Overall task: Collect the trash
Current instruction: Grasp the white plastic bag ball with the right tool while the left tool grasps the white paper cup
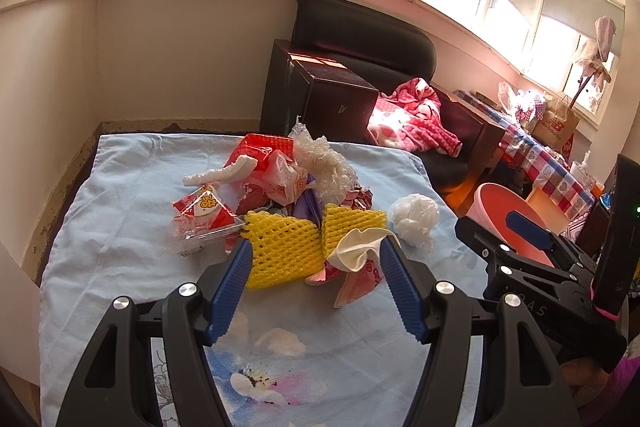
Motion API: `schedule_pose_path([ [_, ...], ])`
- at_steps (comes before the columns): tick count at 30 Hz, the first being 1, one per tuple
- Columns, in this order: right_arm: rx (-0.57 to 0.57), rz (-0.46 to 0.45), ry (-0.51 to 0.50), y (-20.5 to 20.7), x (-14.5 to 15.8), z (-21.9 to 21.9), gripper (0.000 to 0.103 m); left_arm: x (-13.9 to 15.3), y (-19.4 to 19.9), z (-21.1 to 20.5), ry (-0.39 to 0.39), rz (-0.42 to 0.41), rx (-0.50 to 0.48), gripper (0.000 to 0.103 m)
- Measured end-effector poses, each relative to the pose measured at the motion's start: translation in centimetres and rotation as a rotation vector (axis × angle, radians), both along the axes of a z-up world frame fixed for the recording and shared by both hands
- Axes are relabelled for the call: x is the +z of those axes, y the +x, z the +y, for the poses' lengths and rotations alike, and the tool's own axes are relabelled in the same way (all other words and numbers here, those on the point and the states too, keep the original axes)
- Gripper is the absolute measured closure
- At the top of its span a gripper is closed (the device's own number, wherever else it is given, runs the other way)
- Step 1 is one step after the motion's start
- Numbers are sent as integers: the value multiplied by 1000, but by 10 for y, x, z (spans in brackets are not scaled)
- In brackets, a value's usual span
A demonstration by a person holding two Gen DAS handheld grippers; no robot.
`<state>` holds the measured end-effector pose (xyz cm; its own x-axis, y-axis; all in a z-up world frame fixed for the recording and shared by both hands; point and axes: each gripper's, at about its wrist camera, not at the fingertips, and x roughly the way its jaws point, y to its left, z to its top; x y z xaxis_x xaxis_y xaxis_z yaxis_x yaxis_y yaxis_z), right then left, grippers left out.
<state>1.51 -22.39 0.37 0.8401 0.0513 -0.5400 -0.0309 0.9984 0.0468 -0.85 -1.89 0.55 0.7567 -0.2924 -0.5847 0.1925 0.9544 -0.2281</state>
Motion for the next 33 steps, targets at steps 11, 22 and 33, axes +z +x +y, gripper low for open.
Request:
schedule_pose_path([
  [11,29,74,47,12,-16,-16,14,-16,22,-33,27,58,-109,38],
  [22,72,155,93,35,-29,-33,14,-28,35,-48,94,63,-151,50],
  [33,86,200,130,76,-30,-44,29,-13,26,-45,60,36,-171,51],
])
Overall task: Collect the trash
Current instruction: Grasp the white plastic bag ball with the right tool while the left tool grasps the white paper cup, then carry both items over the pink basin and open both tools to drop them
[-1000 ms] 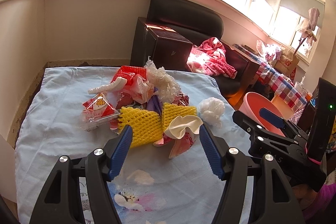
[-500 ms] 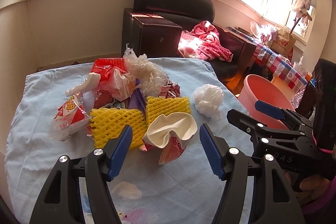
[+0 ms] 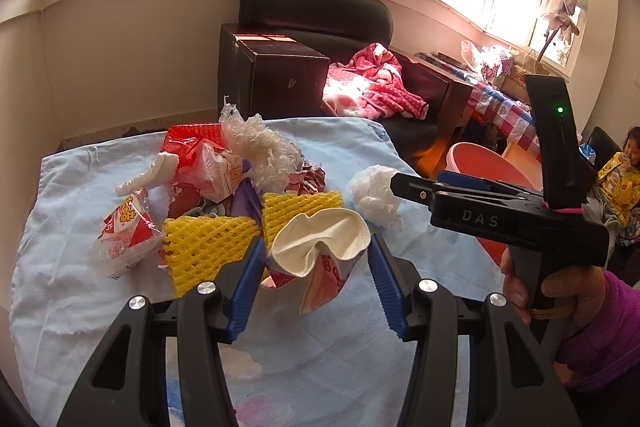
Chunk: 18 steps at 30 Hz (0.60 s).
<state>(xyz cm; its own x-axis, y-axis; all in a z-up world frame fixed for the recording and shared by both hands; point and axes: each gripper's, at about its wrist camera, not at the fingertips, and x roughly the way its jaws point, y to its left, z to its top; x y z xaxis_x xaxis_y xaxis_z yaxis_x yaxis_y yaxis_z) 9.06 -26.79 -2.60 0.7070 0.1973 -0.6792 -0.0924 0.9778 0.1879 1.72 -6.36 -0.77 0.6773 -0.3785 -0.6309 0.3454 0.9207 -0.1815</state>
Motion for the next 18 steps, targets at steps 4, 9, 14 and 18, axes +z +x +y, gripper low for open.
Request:
schedule_pose_path([
  [4,18,52,1,12,-9,0,49,6,-2,2,-6,-7,9,51],
  [9,67,103,41,14,-19,2,83,9,-3,2,-7,-2,22,51],
  [14,71,44,42,1,-5,-2,94,17,-1,-4,-18,-14,23,51],
  [18,45,4,47,-11,12,-18,94,25,4,-17,-51,-27,8,51],
])
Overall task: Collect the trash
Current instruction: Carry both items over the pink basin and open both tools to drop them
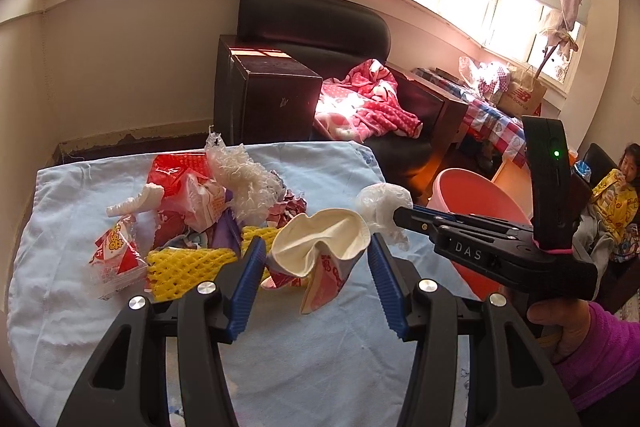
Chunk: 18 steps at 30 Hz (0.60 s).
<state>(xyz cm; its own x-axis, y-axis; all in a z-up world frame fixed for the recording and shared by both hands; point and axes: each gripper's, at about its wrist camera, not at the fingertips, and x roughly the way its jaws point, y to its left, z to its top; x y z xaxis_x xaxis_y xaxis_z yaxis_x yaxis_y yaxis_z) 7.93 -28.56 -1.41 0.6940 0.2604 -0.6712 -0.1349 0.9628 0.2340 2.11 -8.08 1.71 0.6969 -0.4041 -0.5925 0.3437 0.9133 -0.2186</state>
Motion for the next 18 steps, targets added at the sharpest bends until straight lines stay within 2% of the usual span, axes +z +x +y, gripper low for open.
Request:
schedule_pose_path([
  [9,-160,-56,-43,-31,27,-65,94,17,20,-65,-73,-38,-136,51],
  [18,-334,-29,-98,-58,25,-134,94,18,31,-150,-127,-35,-301,51],
])
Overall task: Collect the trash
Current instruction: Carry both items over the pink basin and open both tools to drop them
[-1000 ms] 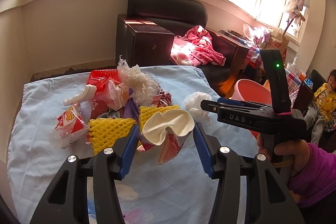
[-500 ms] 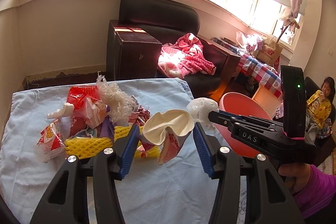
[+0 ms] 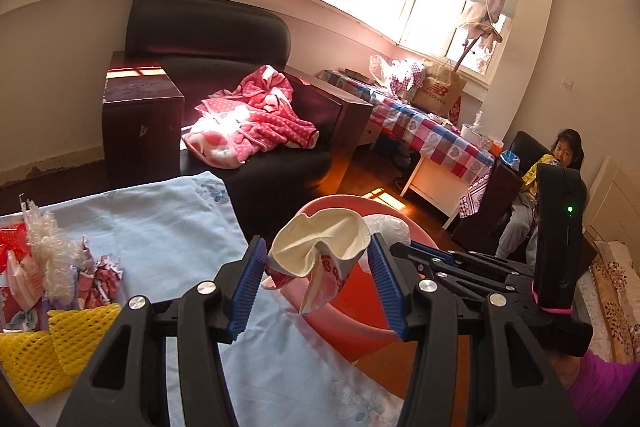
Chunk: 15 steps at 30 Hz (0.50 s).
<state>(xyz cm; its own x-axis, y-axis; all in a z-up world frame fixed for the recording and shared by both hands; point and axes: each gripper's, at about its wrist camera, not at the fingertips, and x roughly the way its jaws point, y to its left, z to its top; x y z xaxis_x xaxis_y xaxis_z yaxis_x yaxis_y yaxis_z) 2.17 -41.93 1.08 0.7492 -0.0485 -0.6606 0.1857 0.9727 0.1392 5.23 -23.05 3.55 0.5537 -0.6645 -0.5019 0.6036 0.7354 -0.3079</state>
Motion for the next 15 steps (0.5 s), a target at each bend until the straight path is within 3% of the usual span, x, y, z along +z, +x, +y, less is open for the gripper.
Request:
schedule_pose_path([
  [7,-51,58,-11,-8,-15,-22,94,-22,12,-56,10,66,-79,51],
  [15,-62,149,4,-7,-40,-32,94,-63,28,-78,70,176,-85,51],
])
